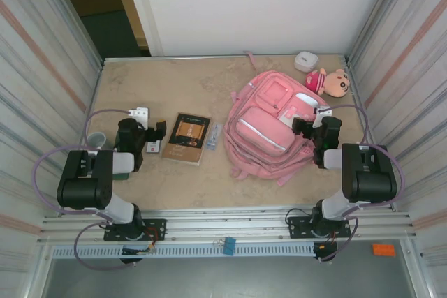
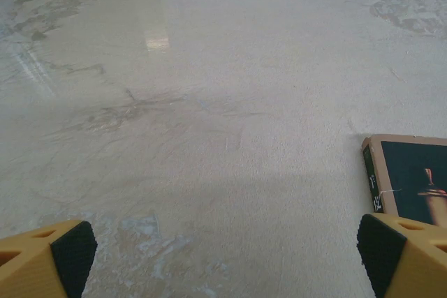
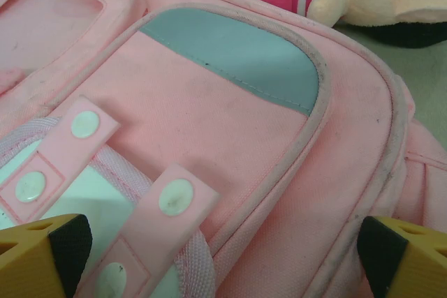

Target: Pack books, pencil case, and school supplies into a backpack

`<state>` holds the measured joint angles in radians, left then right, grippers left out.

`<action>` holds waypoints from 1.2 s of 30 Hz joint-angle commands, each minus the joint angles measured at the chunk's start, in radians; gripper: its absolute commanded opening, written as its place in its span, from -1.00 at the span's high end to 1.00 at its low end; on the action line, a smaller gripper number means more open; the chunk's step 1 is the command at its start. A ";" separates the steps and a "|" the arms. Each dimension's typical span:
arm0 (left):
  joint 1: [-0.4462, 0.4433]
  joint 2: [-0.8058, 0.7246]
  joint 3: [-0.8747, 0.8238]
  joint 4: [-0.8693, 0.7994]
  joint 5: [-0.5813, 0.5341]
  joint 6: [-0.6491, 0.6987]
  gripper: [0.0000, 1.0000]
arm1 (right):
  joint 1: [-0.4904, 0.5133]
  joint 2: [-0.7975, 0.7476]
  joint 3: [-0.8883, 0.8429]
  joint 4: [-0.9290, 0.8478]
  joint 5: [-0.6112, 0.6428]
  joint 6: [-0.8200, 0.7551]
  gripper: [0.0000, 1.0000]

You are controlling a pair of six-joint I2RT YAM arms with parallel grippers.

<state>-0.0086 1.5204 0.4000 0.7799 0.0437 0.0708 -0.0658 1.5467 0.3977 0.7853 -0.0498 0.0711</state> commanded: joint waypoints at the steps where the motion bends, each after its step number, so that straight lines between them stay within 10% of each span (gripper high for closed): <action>1: -0.005 -0.009 0.013 0.005 -0.002 -0.001 -0.97 | 0.007 -0.004 0.010 0.018 -0.009 0.011 -0.97; 36: 0.001 -0.007 0.015 0.003 0.007 -0.004 -0.97 | 0.004 -0.003 0.011 0.015 -0.015 0.013 -0.97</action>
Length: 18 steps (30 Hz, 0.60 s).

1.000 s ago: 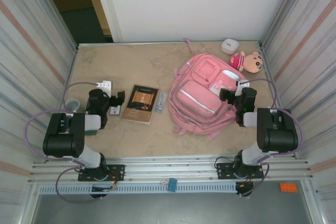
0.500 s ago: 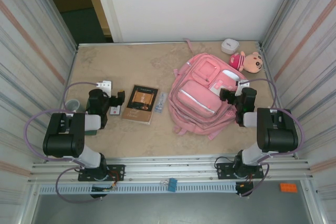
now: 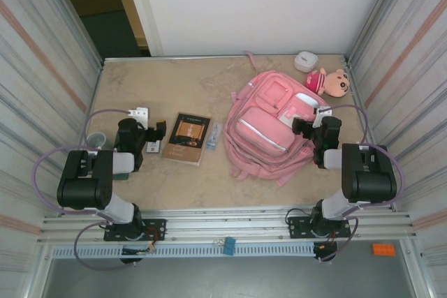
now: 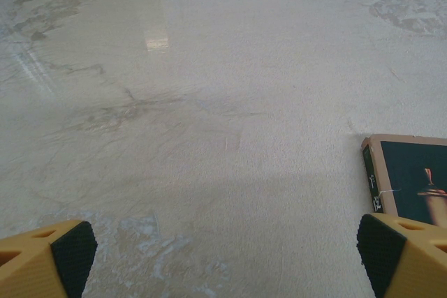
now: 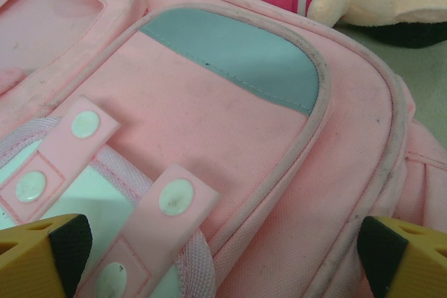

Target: Pack books, pencil case, and school supplies into a backpack

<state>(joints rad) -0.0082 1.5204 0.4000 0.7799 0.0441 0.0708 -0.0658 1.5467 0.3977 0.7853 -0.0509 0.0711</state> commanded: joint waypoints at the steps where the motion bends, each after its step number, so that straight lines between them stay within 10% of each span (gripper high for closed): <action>1: 0.000 -0.007 0.015 0.004 0.006 -0.005 -0.97 | 0.004 -0.003 0.011 0.016 -0.014 0.012 -0.97; 10: -0.014 -0.030 0.029 -0.033 0.025 0.022 -0.80 | -0.001 -0.010 0.011 0.022 -0.029 0.015 -0.97; 18: -0.168 -0.193 0.293 -0.503 -0.055 0.029 -0.64 | -0.073 -0.307 0.424 -0.957 -0.002 0.270 -0.97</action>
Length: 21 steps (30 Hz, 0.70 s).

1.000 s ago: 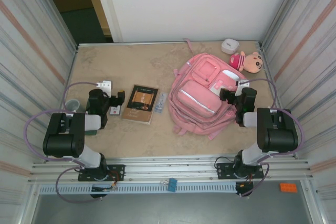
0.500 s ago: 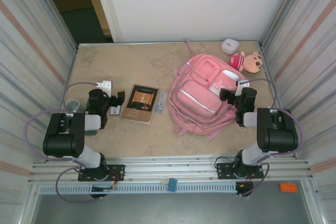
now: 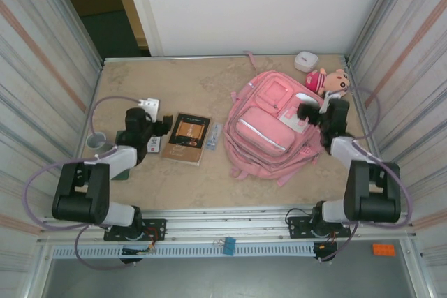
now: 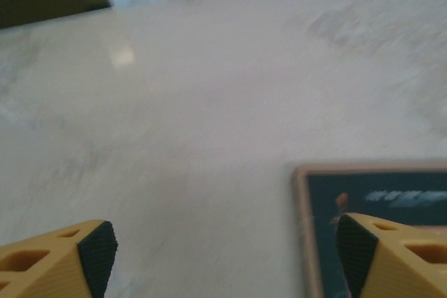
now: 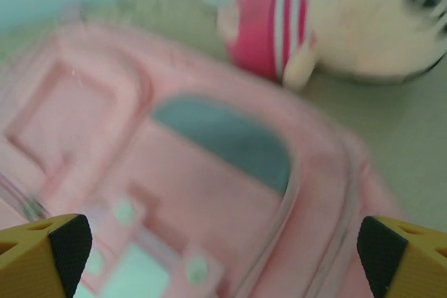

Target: Pack books, pencil case, and school supplies into a backpack

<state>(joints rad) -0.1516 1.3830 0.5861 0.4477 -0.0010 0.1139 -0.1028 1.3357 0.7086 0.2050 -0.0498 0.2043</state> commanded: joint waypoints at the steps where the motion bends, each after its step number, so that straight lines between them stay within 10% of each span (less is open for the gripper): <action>1: -0.037 -0.050 0.152 -0.207 0.017 -0.064 -0.59 | -0.048 -0.123 0.135 -0.447 -0.014 0.161 -0.97; 9: -0.274 0.222 0.562 -0.478 0.176 -0.166 -0.21 | -0.063 -0.335 0.063 -0.797 -0.076 0.328 -0.78; 21: -0.529 0.640 0.871 -0.578 0.234 -0.184 -0.06 | -0.031 -0.452 -0.148 -0.659 -0.127 0.412 -0.37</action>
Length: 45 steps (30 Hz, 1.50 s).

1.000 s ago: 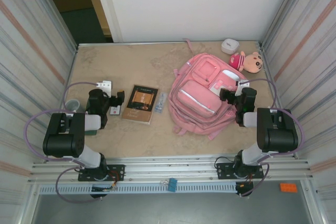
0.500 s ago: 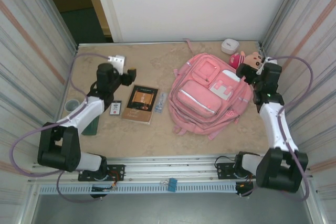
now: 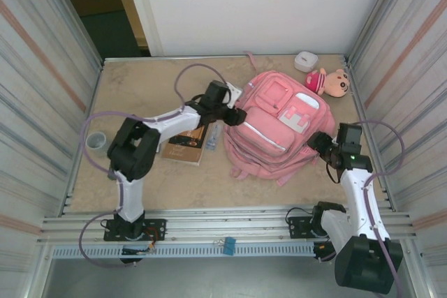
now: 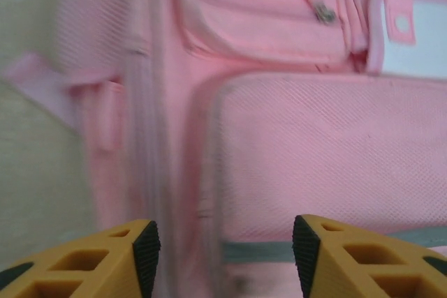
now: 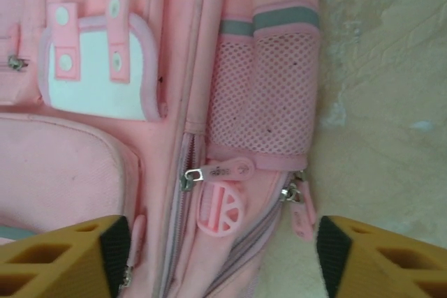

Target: Pack books, pencil case, and school supplies into a backpack

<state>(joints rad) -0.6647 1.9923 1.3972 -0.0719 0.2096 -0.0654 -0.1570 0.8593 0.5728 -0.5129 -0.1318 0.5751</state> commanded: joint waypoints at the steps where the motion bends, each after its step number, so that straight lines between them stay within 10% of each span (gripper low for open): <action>1: -0.025 0.049 0.067 -0.061 0.031 -0.005 -0.03 | 0.053 0.057 -0.011 0.069 -0.015 0.045 -0.36; 24: -0.143 -0.182 -0.290 -0.104 0.086 0.068 0.28 | 0.305 0.396 0.037 0.267 -0.056 0.058 -0.23; 35: -0.096 -0.305 -0.274 0.014 0.044 -0.026 0.02 | 0.083 0.205 0.117 0.049 -0.098 -0.023 -0.42; 45: -0.058 -0.175 -0.250 -0.050 0.026 -0.002 0.12 | 0.200 0.414 0.076 0.302 -0.147 0.025 -0.31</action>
<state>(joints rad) -0.7231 1.8153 1.1770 -0.1009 0.2352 -0.0685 0.0059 1.2190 0.6586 -0.2932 -0.2642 0.5919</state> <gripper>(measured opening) 0.443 0.656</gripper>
